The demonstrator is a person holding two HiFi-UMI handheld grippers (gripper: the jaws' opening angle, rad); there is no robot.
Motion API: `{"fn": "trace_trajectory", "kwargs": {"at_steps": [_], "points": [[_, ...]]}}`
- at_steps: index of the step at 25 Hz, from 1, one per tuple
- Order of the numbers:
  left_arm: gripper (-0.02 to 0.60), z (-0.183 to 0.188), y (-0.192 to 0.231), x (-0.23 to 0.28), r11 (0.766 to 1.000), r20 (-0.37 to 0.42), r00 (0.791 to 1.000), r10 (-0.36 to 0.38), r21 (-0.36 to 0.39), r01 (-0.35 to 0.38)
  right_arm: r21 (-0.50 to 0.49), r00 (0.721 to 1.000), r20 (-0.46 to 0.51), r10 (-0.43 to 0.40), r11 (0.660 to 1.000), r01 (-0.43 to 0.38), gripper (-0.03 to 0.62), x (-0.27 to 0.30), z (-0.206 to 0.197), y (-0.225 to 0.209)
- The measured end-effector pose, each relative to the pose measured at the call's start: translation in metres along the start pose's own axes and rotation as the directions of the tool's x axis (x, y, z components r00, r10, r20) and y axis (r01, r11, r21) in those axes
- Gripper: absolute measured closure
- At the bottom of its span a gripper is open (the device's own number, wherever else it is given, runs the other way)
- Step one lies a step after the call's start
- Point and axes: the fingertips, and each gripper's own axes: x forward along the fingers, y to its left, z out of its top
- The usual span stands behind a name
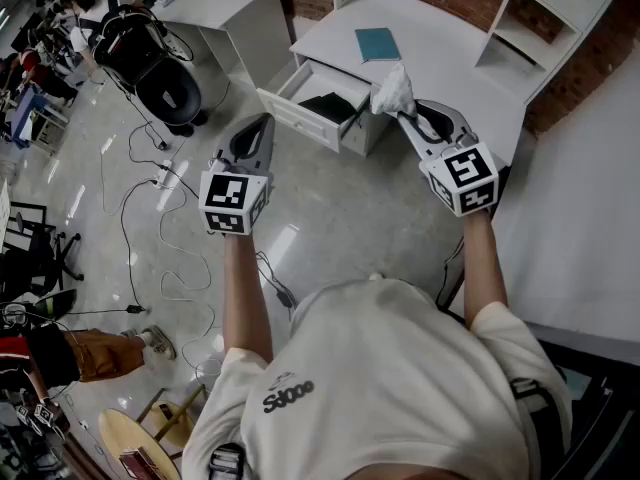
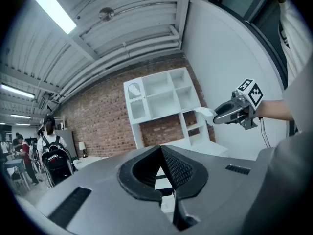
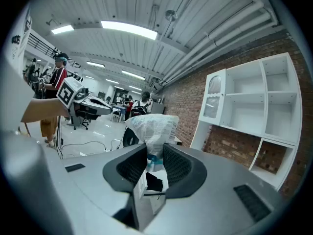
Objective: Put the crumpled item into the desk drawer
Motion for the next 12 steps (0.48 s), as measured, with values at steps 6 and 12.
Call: {"fn": "trace_trajectory", "kwargs": {"at_steps": [6,12], "points": [[0.563,-0.003,0.017,-0.023,1.000,0.005,1.000,-0.017,0.006,0.017,0.012,1.000,0.003,-0.030,0.999,0.030,0.491,0.002,0.018,0.025],[0.563,-0.006,0.035,-0.056,0.999,0.010,0.999,-0.048,-0.006,0.048,0.027,0.998,-0.012,-0.059,0.998,0.060,0.491,-0.001,0.038,0.059]]}}
